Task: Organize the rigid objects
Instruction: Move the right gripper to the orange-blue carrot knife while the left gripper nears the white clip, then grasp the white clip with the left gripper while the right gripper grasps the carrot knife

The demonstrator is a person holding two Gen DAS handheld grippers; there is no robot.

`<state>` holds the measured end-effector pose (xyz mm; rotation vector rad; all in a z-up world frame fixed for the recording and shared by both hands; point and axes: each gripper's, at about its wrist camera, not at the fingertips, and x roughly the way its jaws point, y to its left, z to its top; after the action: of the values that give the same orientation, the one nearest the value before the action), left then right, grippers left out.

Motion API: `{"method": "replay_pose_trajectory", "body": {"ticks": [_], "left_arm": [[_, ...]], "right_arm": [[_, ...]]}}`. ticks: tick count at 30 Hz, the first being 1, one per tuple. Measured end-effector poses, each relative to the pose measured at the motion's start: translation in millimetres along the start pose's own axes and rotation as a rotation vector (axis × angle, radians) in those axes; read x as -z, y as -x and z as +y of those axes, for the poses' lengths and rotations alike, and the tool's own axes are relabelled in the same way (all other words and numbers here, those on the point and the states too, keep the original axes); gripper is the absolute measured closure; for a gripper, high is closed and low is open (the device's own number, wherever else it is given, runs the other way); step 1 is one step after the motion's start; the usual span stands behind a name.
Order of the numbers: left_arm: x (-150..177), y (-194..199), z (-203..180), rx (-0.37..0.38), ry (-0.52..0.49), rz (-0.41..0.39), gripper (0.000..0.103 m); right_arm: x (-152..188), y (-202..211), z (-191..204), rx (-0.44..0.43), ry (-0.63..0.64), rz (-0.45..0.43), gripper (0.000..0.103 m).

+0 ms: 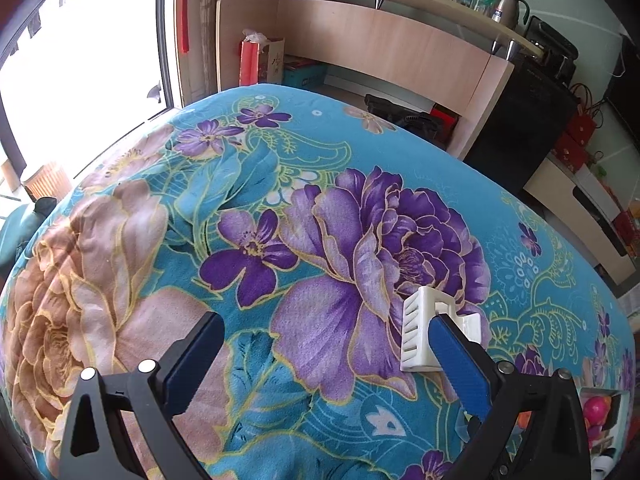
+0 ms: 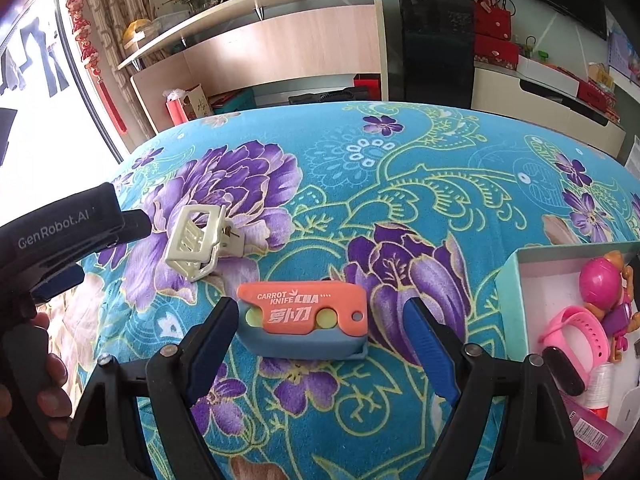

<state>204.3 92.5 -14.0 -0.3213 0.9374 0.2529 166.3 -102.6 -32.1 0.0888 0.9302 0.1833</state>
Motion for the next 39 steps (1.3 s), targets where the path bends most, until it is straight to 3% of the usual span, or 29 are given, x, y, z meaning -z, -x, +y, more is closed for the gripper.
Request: {"method": "replay_pose_trajectory", "body": {"ticks": [11, 20, 32, 39], "left_arm": [[3, -5, -3, 0.007, -0.015, 0.012, 0.0], [6, -6, -29, 0.056, -0.125, 0.002, 0.0], [13, -23, -51, 0.079, -0.193, 0.033, 0.0], [15, -28, -50, 0.1, -0.193, 0.049, 0.017]], "right_arm": [[2, -6, 10, 0.002, 0.037, 0.018, 0.018], [1, -9, -6, 0.051, -0.002, 0.022, 0.018], [1, -8, -9, 0.038, -0.009, 0.02, 0.02], [1, -8, -9, 0.038, -0.009, 0.02, 0.02]]}}
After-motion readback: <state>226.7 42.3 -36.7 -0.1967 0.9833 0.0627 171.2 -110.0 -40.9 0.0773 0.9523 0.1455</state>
